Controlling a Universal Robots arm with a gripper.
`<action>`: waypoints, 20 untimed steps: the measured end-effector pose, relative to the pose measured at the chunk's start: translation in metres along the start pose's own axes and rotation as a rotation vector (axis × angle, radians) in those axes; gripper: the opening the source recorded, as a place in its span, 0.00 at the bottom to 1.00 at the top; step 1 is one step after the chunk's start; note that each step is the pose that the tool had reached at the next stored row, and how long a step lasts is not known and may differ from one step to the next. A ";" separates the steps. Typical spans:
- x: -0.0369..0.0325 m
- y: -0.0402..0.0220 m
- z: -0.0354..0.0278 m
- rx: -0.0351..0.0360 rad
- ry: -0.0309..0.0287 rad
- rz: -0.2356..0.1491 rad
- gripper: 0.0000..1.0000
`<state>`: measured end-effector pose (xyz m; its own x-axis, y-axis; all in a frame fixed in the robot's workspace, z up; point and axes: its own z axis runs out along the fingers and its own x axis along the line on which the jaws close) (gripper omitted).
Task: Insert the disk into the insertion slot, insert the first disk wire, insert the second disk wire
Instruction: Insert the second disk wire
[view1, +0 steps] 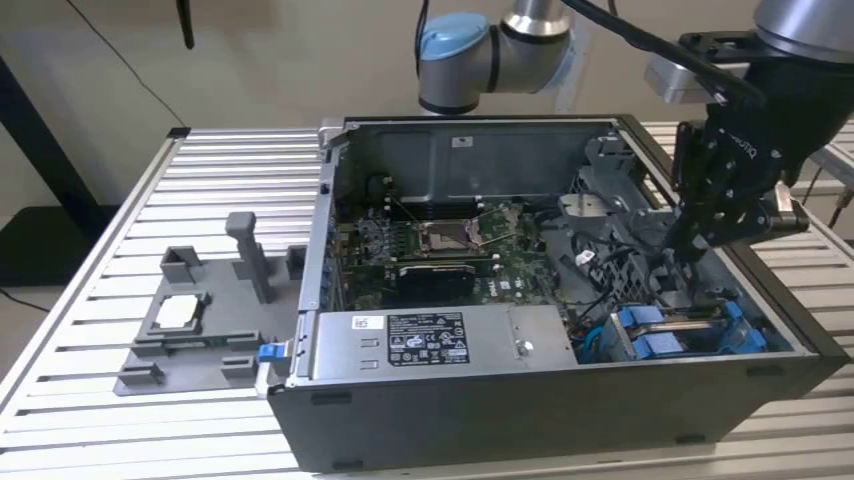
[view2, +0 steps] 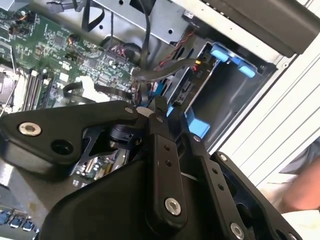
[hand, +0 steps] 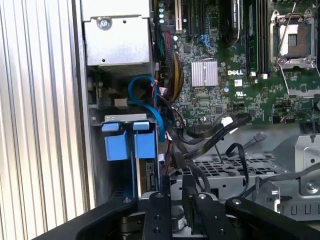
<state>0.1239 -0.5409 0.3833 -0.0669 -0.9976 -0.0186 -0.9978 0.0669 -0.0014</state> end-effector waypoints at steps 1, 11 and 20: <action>-0.0004 0.0024 0.0000 0.0016 -0.0001 0.000 0.25; 0.0009 0.0266 0.0009 0.0247 -0.0016 -0.006 0.25; 0.0017 0.0376 0.0086 0.0612 -0.0044 -0.034 0.25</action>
<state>0.0863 -0.5399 0.3747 -0.0326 -0.9992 -0.0219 -0.9974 0.0339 -0.0633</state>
